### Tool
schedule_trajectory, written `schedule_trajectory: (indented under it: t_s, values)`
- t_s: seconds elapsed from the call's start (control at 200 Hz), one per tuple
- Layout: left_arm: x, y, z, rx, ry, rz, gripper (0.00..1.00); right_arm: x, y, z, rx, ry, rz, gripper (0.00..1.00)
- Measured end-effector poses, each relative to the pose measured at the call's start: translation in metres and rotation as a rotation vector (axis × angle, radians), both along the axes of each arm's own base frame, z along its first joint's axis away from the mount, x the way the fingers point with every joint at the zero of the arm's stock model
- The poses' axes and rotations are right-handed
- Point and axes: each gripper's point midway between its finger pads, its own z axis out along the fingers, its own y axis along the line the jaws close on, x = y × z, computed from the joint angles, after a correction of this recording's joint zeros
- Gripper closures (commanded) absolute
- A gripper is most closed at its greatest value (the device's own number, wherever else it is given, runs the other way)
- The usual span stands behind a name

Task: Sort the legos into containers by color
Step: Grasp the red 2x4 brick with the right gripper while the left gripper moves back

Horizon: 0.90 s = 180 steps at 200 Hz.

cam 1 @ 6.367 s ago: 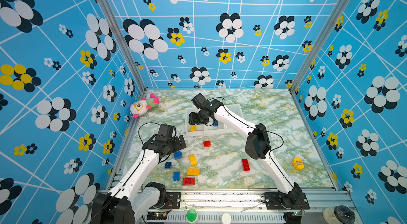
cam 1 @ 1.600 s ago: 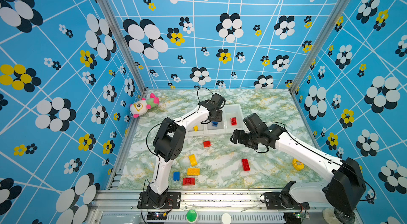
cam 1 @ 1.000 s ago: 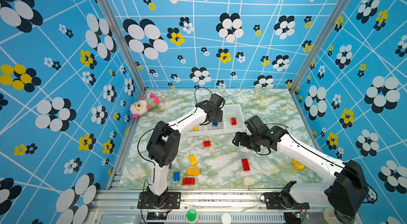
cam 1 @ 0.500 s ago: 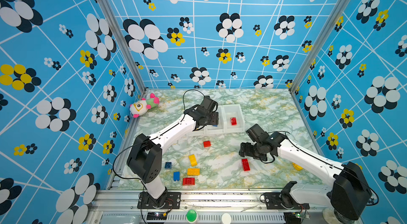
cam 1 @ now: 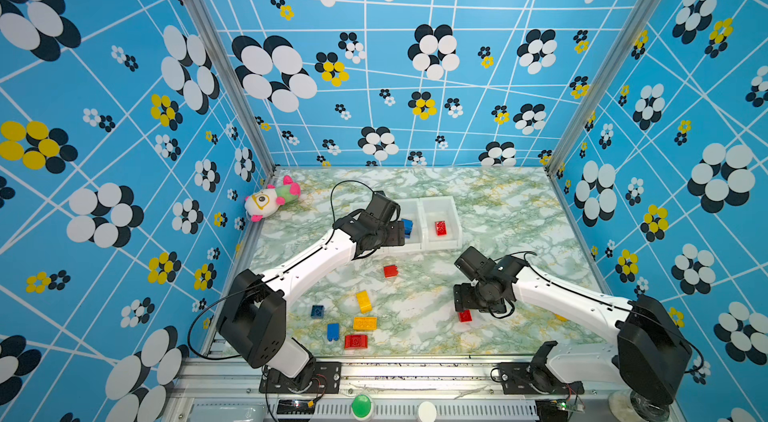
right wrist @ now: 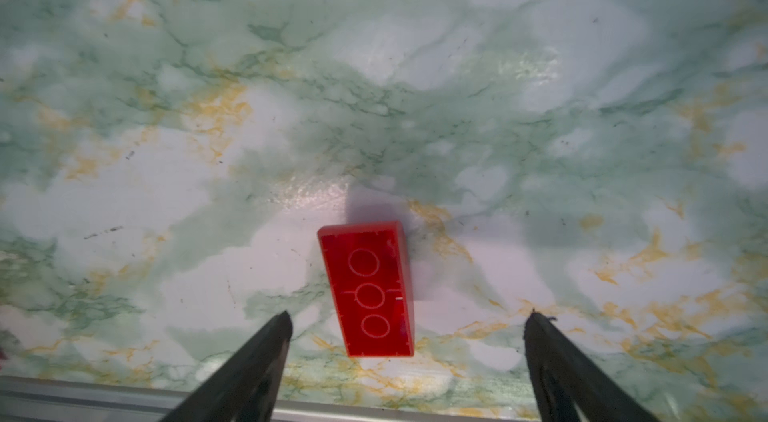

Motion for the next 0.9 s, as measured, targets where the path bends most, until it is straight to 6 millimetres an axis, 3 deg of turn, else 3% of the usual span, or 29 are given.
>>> schedule_trajectory:
  t_s: [0.39,0.635,0.9]
  values:
    - [-0.016,0.022,-0.005,-0.013,0.014,0.045,0.14,-0.006,0.003,-0.013,-0.05,0.027,0.041,0.33]
    - [-0.018,0.024,-0.009,-0.016,0.026,0.053,0.14,-0.007,0.008,-0.023,-0.07,0.045,0.059,0.43]
    - [-0.017,0.026,-0.009,-0.017,0.026,0.058,0.14,-0.005,0.013,-0.026,-0.069,0.043,0.068,0.64]
